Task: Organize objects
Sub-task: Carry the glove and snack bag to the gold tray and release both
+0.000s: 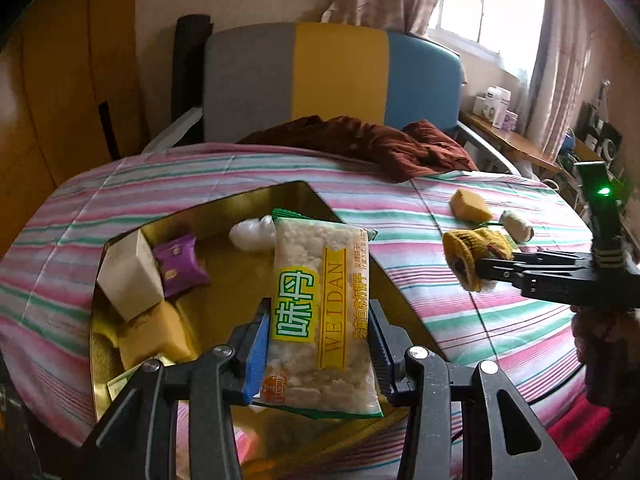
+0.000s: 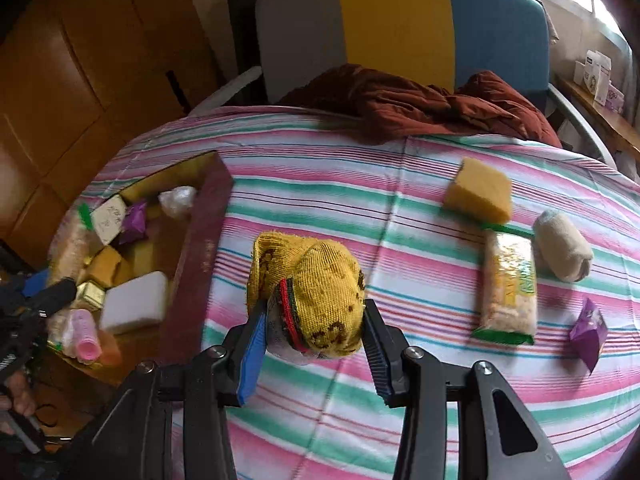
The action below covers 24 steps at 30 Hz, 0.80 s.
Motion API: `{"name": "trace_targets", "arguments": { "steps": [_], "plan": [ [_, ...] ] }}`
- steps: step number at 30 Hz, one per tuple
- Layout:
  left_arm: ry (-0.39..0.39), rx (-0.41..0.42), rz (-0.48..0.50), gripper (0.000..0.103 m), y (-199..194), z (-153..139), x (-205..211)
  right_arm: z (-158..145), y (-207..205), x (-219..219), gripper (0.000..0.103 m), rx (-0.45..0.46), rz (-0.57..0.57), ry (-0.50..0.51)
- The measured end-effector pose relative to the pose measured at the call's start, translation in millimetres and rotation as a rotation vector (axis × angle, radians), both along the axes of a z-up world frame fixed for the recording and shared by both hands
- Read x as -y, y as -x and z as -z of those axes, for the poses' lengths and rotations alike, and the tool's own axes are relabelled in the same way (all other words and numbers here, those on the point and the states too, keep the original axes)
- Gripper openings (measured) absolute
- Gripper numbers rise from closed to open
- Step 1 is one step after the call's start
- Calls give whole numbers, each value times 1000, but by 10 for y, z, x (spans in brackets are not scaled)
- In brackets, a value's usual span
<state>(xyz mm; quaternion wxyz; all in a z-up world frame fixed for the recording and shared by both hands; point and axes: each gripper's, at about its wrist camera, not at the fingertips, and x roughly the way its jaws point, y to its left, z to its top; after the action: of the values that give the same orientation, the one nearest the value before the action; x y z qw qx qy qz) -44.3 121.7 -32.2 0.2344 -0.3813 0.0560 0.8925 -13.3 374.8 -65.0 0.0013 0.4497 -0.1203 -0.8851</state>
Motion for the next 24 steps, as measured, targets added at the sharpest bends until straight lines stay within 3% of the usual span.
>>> {"name": "trace_targets", "arguments": {
  "steps": [9, 18, 24],
  "plan": [
    [-50, 50, -87, 45, 97, 70, 491, -178, -8, 486, 45, -56, -68, 90],
    [-138, 78, -216, 45, 185, 24, 1172, -266, 186, 1066, 45, -77, -194, 107],
    [-161, 104, -223, 45, 217, 84, 1247, -253, 318, 1256, 45, -65, -222, 105]
  ]
}}
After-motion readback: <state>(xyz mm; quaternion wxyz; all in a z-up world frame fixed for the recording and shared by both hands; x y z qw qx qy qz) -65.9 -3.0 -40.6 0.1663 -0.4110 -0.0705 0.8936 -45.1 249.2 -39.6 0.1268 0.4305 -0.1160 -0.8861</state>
